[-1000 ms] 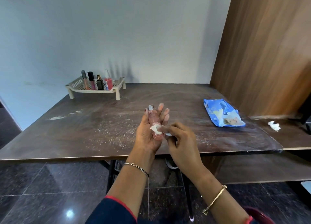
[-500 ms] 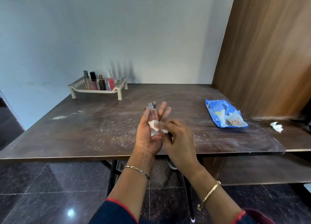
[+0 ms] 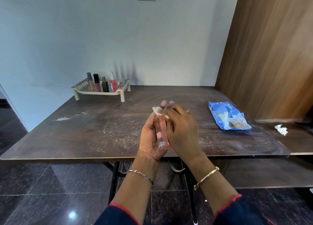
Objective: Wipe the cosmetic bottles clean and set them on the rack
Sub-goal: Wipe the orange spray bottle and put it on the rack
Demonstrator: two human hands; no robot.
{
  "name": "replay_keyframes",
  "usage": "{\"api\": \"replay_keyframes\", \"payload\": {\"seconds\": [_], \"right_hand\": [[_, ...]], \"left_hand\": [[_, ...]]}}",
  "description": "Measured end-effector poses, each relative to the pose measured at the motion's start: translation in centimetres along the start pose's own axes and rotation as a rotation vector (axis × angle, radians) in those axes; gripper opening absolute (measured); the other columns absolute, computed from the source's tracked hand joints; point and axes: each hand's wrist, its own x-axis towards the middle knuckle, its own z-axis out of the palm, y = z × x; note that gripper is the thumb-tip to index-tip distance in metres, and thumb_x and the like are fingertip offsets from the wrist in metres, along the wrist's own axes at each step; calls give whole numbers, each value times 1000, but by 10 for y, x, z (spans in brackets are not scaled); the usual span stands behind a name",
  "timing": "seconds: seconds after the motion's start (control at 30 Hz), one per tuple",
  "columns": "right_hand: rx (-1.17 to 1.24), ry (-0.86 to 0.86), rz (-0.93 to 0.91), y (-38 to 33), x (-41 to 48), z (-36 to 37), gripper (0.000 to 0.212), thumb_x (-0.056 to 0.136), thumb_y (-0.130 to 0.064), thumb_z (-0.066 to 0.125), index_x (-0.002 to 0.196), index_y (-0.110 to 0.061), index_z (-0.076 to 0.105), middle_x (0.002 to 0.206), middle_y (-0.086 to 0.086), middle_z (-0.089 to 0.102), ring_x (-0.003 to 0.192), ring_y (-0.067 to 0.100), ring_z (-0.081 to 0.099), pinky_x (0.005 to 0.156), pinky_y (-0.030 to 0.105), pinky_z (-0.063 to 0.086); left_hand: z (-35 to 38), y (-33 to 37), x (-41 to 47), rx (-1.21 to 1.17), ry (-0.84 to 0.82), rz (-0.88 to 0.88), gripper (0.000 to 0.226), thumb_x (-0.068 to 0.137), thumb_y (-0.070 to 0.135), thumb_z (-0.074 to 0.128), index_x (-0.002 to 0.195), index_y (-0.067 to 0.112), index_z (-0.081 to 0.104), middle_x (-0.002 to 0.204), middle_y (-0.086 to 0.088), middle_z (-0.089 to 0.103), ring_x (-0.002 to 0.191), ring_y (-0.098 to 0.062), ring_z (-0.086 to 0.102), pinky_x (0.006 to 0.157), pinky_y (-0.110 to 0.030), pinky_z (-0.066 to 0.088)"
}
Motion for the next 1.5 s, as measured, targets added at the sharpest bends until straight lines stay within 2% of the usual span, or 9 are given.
{"api": "replay_keyframes", "payload": {"seconds": [0.2, 0.33, 0.5, 0.83, 1.0, 1.13, 1.27, 1.4, 1.5], "right_hand": [[136, -22, -46, -2, -23, -10, 27, 85, -5, 53, 103, -16, 70, 97, -1, 62, 83, 14, 58, 68, 26, 47], [131, -121, -102, -4, -31, -21, 26, 83, -6, 54, 101, -16, 69, 99, -3, 61, 82, 17, 59, 66, 34, 50], [80, -182, -203, -9, -47, -30, 32, 86, -12, 43, 105, -10, 68, 101, 4, 62, 79, 25, 61, 58, 42, 53], [-4, -84, -246, -3, -16, -22, 26, 87, -9, 51, 107, -7, 68, 98, 11, 65, 78, 27, 64, 59, 40, 54], [-10, -136, -202, -3, -36, -23, 31, 79, 2, 67, 108, -8, 67, 97, 7, 62, 74, 24, 61, 53, 38, 53], [29, -60, -122, -2, -14, -13, 18, 87, -12, 60, 102, -9, 71, 88, 6, 63, 71, 21, 61, 55, 32, 51], [72, -58, -42, 1, -10, 1, 17, 84, -9, 67, 99, -12, 72, 84, 3, 60, 70, 17, 57, 55, 33, 49], [4, -77, -127, -2, -24, 5, 22, 84, -5, 62, 103, -13, 70, 92, 4, 60, 72, 20, 57, 54, 32, 47], [94, 14, 51, -2, -22, 10, 29, 83, -4, 53, 103, -17, 70, 98, -3, 62, 81, 10, 58, 66, 23, 48]], "left_hand": [[-2, -10, 4, -69, -43, -1, 38, 86, 13, 61, 124, 10, 57, 132, -9, 57, 128, -20, 51, 107, -31, 41], [0, -1, 8, 4, 41, 91, 37, 93, 19, 44, 129, 14, 53, 134, -8, 57, 123, -20, 56, 104, -34, 42], [8, 12, 7, 97, 26, 155, 40, 97, 20, 38, 136, 13, 45, 127, -7, 62, 116, -20, 61, 103, -34, 43], [17, 12, 7, 130, 15, 100, 41, 102, 14, 32, 142, 13, 38, 121, -9, 66, 111, -20, 64, 93, -32, 53], [9, 11, 6, 139, 51, 129, 44, 100, 17, 37, 143, 13, 36, 126, -10, 63, 116, -21, 61, 92, -30, 53], [11, 10, 9, 185, 52, 108, 44, 99, 10, 38, 142, 19, 38, 130, -9, 60, 123, -21, 55, 102, -38, 46], [6, 14, 9, 194, 82, 178, 48, 96, 4, 42, 141, 20, 41, 122, -9, 65, 124, -24, 54, 109, -45, 36], [5, 18, 7, 247, 40, 209, 53, 90, 16, 47, 140, 31, 40, 127, -7, 63, 125, -20, 53, 102, -41, 45], [8, 17, 9, 257, 32, 231, 54, 89, 13, 46, 139, 33, 42, 127, -7, 63, 126, -20, 53, 97, -37, 47]]}}
